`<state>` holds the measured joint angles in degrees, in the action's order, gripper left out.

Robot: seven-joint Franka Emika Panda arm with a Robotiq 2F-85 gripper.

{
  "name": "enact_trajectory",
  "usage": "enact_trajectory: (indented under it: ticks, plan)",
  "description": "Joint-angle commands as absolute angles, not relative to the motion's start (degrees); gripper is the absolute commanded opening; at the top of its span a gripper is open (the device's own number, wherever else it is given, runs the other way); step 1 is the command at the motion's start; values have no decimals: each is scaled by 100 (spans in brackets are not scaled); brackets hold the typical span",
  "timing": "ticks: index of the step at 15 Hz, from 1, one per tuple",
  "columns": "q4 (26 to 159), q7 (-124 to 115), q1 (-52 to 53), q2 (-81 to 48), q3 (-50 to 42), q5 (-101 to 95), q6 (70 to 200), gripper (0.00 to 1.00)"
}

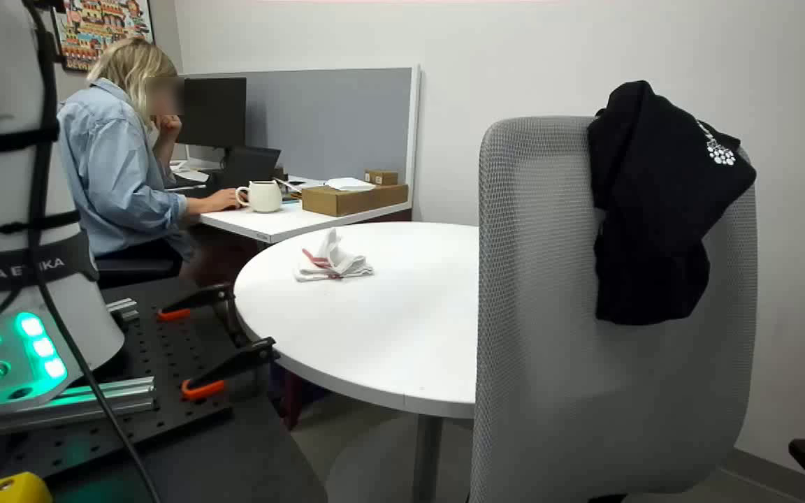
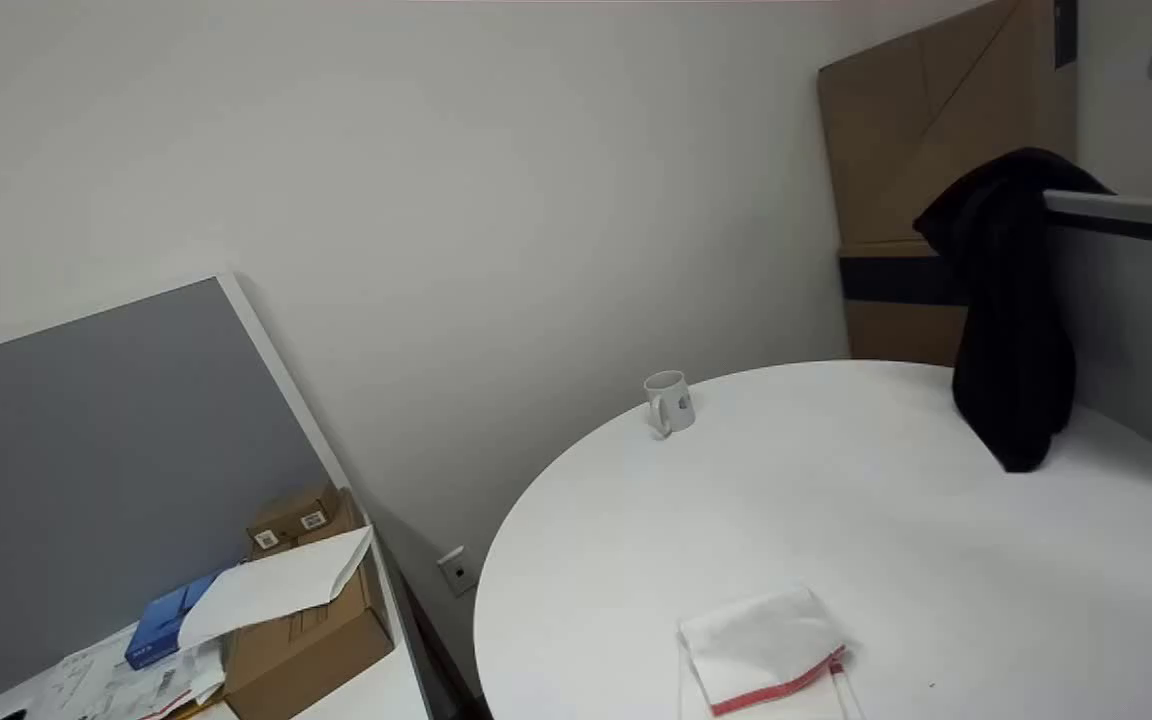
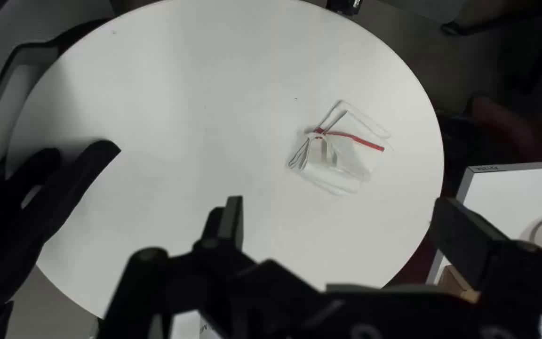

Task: Spread out the towel on the table

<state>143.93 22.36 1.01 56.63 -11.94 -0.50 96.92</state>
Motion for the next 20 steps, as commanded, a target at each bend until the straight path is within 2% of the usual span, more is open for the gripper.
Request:
enact_trajectory:
  ticks: [1, 5, 14, 20]
  plan:
    - [14375, 2215, 131, 5659, -1210, -65, 9680, 100]
    - [14271, 2440, 223, 5439, -1218, -217, 9866, 100]
    - [13424, 4160, 1354, 3387, -1242, 79, 11337, 100]
    - [13330, 4976, 1227, 2011, -1064, 142, 11980, 100]
